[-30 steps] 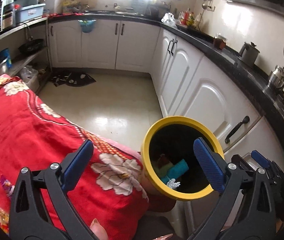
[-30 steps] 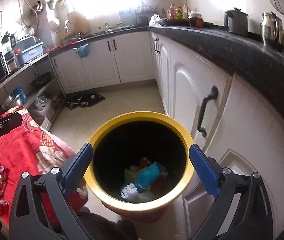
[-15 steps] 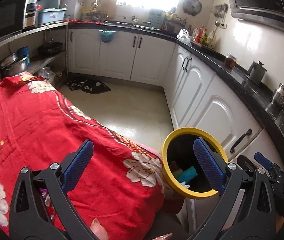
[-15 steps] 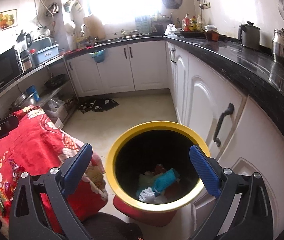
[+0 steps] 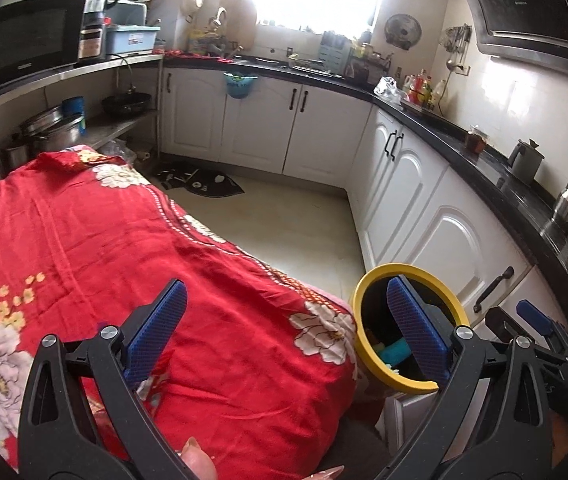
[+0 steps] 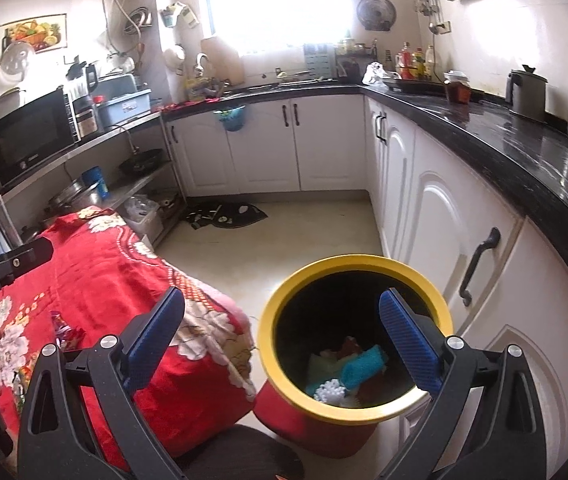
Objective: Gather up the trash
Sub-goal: 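Move both tools back toward the snack wrappers on the bedspread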
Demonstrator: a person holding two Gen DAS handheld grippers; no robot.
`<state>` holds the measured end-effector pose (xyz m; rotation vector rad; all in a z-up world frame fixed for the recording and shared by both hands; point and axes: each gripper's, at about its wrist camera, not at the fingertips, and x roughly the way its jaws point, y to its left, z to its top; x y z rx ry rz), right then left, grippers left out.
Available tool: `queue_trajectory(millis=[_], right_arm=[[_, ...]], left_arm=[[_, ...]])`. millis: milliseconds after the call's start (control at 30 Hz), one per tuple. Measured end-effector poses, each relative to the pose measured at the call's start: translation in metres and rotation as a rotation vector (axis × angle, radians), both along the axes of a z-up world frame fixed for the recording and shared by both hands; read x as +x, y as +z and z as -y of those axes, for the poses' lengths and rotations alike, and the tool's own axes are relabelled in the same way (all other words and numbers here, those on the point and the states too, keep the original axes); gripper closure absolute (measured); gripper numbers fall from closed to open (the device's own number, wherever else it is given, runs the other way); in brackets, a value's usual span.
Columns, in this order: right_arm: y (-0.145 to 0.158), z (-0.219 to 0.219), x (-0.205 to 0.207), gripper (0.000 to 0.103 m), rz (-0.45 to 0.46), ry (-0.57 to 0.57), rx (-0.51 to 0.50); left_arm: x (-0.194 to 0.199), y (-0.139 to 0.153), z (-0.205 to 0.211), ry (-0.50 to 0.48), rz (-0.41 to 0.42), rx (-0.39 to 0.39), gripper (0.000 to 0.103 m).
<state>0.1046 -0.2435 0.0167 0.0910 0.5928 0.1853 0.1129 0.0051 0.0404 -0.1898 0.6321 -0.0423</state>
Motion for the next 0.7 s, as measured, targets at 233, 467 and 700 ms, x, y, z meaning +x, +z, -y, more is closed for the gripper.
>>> queue_trajectory(millis=[233, 467, 700], right_arm=[[0.004, -0.028, -0.007, 0.008, 0.004, 0.073, 0.004], [0.001, -0.067, -0.015, 0.008, -0.012, 0.183, 0.002], [-0.001, -0.112, -0.024, 0.008, -0.028, 0.308, -0.012]], left_arm=[[-0.014, -0.003, -0.025, 0.042, 0.002, -0.005, 0.011], [-0.029, -0.004, -0.056, 0.103, 0.001, -0.003, 0.011], [-0.047, -0.008, -0.088, 0.172, -0.010, 0.001, 0.011]])
